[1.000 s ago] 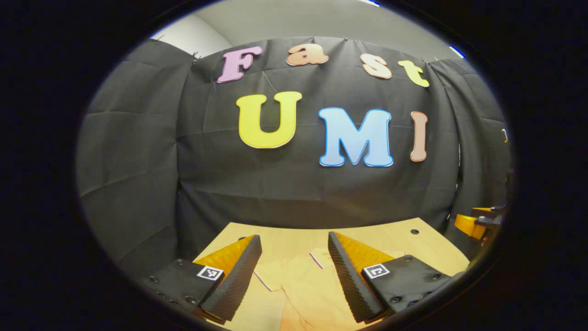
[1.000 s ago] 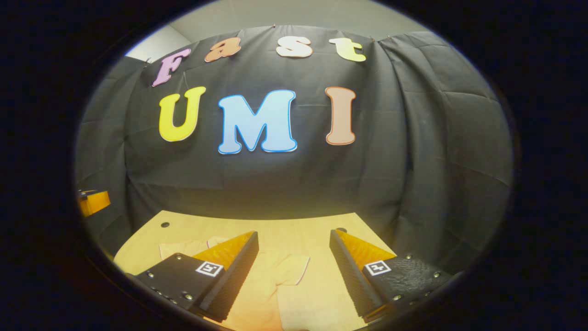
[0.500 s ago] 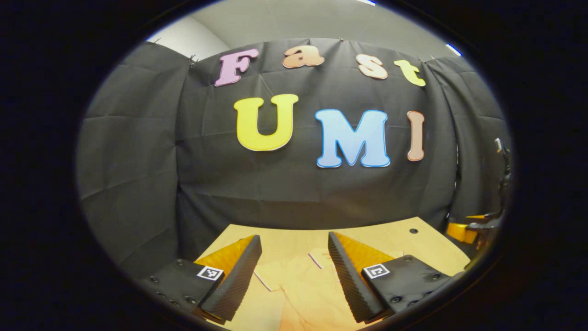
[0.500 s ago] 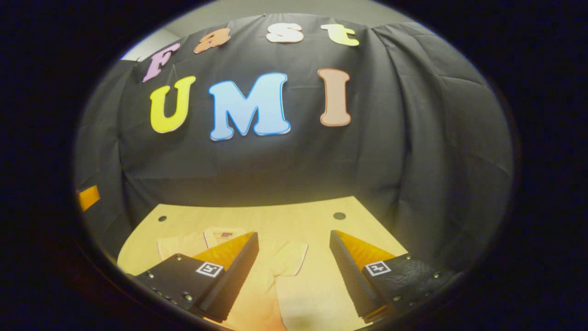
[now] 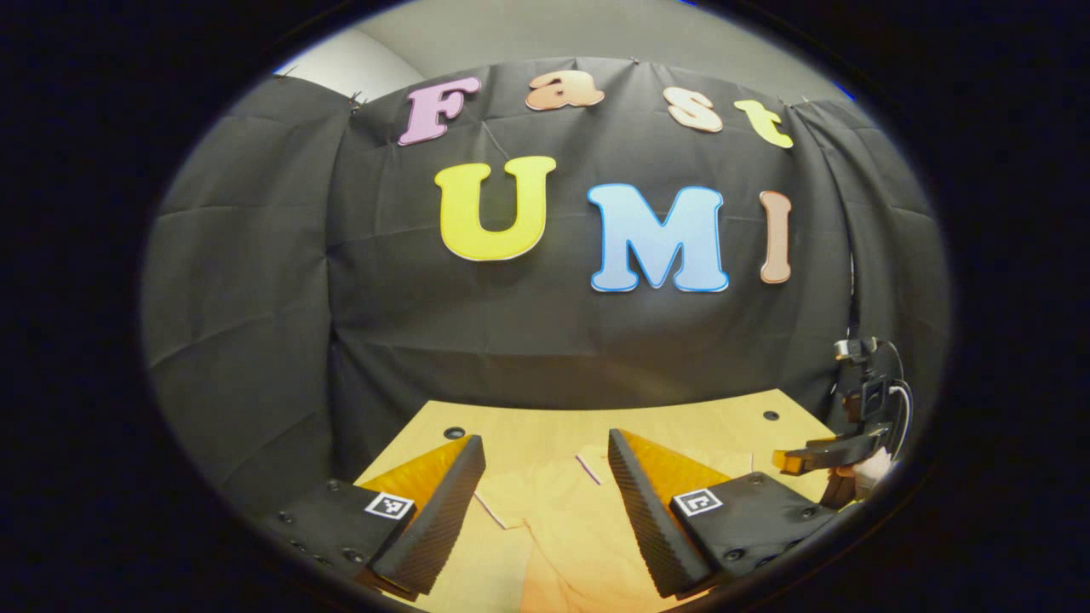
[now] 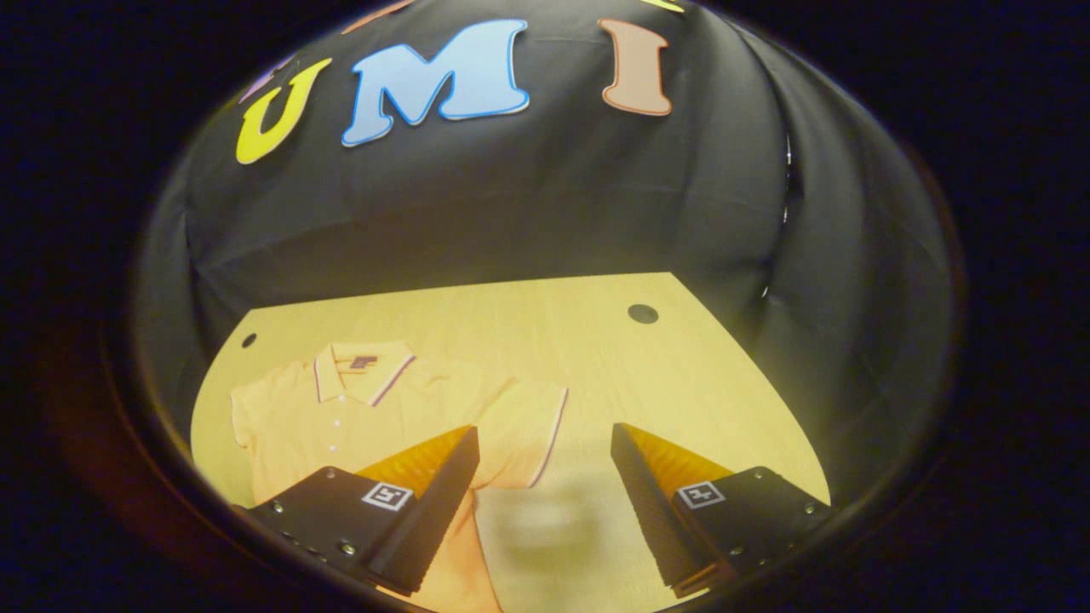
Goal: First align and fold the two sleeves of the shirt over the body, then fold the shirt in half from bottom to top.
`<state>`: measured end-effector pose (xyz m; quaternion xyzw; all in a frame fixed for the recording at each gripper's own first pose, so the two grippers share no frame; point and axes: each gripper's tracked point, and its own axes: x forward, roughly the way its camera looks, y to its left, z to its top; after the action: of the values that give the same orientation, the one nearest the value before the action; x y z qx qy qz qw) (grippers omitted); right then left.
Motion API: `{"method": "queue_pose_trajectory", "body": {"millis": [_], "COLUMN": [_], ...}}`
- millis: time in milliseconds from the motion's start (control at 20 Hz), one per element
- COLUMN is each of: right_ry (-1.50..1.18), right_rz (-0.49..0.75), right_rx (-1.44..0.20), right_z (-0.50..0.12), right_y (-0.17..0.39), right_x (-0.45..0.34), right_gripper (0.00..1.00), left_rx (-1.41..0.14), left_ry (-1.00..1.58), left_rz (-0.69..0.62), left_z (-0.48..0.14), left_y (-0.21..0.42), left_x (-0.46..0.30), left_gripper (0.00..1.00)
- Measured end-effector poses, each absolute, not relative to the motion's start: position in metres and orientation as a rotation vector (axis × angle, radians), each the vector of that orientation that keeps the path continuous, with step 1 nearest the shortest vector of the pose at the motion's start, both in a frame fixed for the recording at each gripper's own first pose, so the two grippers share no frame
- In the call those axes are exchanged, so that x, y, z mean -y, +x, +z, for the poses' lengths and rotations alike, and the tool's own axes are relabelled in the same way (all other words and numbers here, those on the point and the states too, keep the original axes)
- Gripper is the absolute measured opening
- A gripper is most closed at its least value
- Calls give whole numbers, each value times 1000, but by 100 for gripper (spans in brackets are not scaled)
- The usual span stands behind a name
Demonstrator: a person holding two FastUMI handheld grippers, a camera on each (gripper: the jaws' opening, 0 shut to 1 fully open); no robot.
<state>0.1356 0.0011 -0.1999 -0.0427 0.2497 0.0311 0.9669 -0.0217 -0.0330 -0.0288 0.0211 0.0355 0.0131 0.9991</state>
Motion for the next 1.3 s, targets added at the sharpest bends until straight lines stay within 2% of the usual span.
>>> {"method": "queue_pose_trajectory", "body": {"millis": [350,800,900,950,1000,1150,1200,1300], "right_ry": [-96,-88,-65,-64,-61,-43,-40,-40], "right_rz": [28,39,71,73,80,94,98,107], "right_rx": [-655,-766,-778,-776,-778,-784,-787,-788], "right_z": [-261,-299,-303,-301,-301,-301,-302,-301], "right_y": [174,181,180,183,182,184,183,183], "right_x": [-1,-14,-24,-26,-26,-30,-30,-29], "right_gripper": [97,95,81,66,60,21,16,16], "left_rx": [-119,-158,-160,-162,-163,-167,-168,-168], "left_ry": [55,72,71,69,67,60,58,56], "left_rz": [73,47,38,33,28,22,23,24], "left_z": [-41,-50,-52,-52,-52,-55,-55,-56], "left_y": [-2,25,27,28,30,31,31,30], "left_x": [9,17,19,21,23,27,27,27], "left_gripper": [94,94,94,94,94,95,95,94]}}
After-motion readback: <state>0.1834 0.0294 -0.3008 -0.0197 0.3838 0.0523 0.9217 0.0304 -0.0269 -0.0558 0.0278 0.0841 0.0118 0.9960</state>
